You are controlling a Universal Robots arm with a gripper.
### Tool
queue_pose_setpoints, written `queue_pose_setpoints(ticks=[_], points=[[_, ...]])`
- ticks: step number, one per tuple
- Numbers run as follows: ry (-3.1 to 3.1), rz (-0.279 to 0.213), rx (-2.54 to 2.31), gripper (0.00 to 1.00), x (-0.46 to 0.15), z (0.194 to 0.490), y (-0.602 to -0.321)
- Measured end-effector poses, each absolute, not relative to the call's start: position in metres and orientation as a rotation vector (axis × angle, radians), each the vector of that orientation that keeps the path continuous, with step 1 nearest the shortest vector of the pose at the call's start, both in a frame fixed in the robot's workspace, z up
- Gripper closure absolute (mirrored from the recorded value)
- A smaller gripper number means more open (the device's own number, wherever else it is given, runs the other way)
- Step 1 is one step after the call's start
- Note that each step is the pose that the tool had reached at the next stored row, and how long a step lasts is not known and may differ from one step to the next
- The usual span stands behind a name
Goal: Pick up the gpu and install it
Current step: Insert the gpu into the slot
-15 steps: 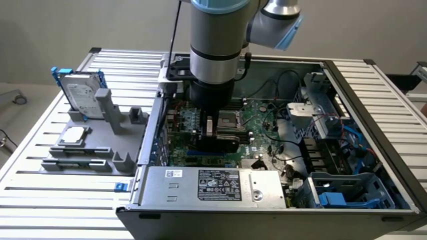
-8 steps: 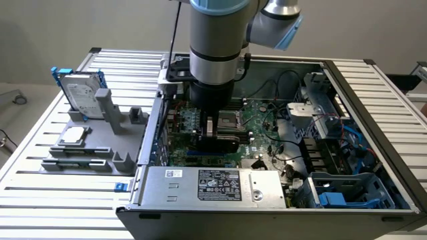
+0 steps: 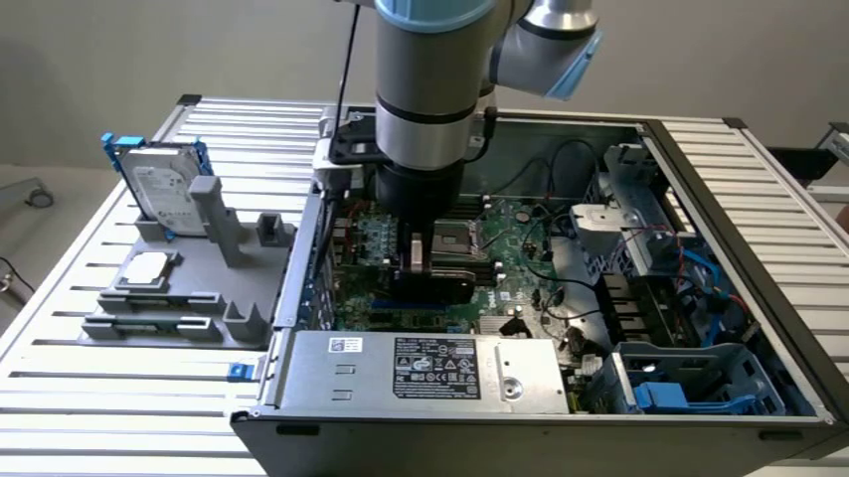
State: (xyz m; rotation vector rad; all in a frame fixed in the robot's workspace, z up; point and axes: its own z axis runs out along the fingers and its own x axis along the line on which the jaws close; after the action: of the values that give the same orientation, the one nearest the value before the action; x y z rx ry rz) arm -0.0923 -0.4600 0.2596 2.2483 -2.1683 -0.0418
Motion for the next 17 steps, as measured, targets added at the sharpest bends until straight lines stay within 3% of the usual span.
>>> queue_pose_setpoints(ticks=[17], points=[[-2.164,-0.05,2.269,0.74,-0.0956,0.2546,-0.4603]])
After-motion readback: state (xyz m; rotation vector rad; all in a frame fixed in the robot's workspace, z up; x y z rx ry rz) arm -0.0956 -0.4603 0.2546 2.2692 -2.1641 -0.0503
